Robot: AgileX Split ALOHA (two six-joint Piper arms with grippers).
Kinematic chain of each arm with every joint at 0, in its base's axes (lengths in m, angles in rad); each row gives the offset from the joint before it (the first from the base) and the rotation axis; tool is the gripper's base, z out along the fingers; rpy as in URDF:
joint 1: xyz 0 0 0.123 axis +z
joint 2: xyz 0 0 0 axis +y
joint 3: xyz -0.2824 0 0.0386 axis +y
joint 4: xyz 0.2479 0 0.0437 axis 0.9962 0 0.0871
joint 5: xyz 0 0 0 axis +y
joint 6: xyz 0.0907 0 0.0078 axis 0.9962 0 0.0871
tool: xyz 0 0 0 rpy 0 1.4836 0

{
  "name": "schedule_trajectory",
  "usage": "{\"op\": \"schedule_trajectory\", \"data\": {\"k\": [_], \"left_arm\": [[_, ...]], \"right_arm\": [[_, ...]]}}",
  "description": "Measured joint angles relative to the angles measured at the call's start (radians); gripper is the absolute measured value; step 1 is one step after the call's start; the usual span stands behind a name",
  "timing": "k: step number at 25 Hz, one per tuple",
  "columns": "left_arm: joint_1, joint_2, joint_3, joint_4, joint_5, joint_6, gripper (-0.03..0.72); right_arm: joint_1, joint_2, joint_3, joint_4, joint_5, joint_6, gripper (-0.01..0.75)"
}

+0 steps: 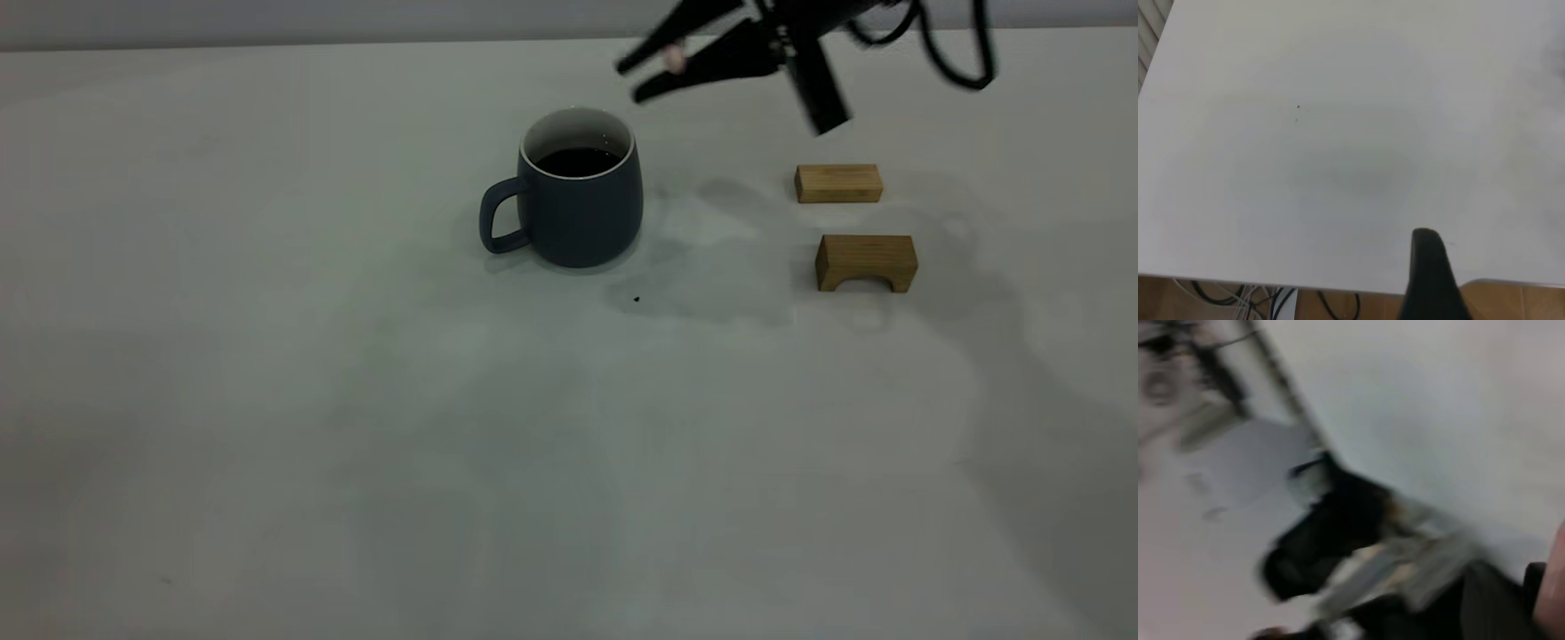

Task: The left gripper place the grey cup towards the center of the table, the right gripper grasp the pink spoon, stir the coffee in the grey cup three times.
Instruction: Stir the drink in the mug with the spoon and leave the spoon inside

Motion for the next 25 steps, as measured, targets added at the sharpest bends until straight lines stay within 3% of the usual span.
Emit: {"op": "schedule_trajectory", "data": {"k": [4, 8, 15, 25], "left_arm": [[0.0, 0.0, 0.0, 0.0, 0.0, 0.0, 0.567], [0.0, 0.0, 0.0, 0.0, 0.0, 0.0, 0.567], [0.0, 0.0, 0.0, 0.0, 0.0, 0.0, 0.567], [0.0, 0.0, 0.0, 0.0, 0.0, 0.0, 0.567]], "right_arm": [[0.0, 0.04, 0.0, 0.214, 0.007, 0.021, 0.112], [0.009, 0.042, 0.0, 0.377, 0.007, 0.238, 0.112], [0.041, 0.042, 0.0, 0.405, 0.007, 0.755, 0.112], [0.069, 0.055, -0.138, 0.411, 0.013, 0.945, 0.112]]}}
